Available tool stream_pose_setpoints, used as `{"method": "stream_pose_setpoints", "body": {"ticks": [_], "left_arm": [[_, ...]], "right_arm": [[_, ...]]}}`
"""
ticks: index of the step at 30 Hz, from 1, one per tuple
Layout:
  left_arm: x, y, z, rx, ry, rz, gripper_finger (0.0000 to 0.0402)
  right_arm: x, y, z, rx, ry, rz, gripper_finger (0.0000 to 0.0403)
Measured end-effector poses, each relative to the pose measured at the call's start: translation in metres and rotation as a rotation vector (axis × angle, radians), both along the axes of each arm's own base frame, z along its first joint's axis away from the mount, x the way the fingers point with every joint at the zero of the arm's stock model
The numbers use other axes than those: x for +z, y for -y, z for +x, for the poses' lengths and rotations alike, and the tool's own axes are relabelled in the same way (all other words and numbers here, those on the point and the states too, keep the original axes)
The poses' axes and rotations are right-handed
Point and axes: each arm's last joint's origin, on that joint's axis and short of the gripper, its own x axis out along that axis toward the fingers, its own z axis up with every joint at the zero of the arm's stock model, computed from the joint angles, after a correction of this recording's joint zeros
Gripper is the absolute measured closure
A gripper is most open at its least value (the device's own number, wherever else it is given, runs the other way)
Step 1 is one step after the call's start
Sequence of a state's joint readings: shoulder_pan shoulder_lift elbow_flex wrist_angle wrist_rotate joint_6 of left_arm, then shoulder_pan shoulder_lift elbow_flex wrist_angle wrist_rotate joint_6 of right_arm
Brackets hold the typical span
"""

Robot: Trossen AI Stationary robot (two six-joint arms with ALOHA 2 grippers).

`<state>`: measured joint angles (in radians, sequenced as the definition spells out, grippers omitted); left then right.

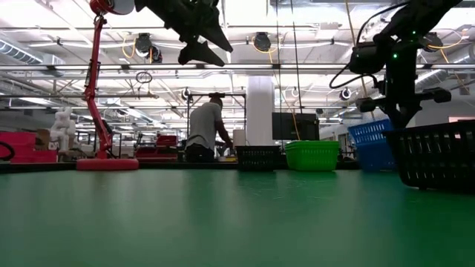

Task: Stack baskets by color
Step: Stack the blue bin on the stacked blue bin

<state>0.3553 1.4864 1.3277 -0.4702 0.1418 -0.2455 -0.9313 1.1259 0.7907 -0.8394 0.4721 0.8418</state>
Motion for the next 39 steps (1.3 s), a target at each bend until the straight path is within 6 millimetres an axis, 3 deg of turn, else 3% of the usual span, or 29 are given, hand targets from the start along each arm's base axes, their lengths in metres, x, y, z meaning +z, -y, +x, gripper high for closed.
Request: {"method": "stream_pose_setpoints", "body": {"ticks": [15, 22, 30, 39], "left_arm": [[0.000, -0.001, 0.000, -0.002, -0.001, 0.002, 0.0174], [-0.001, -0.003, -0.001, 0.002, -0.008, 0.002, 0.0174], [-0.002, -0.003, -0.002, 0.002, -0.019, -0.002, 0.0174], [-0.002, -0.002, -0.003, 0.001, -0.029, -0.004, 0.0174]], "right_arm": [[-0.011, -0.005, -0.001, -0.035, 0.051, 0.050, 0.0316], [-0.005, -0.007, -0.003, -0.022, 0.064, 0.043, 0.0262], [0.016, -0.020, -0.005, 0.224, 0.212, 0.077, 0.0221], [0.025, -0.048, -0.015, 0.477, 0.365, 0.253, 0.0247]]}}
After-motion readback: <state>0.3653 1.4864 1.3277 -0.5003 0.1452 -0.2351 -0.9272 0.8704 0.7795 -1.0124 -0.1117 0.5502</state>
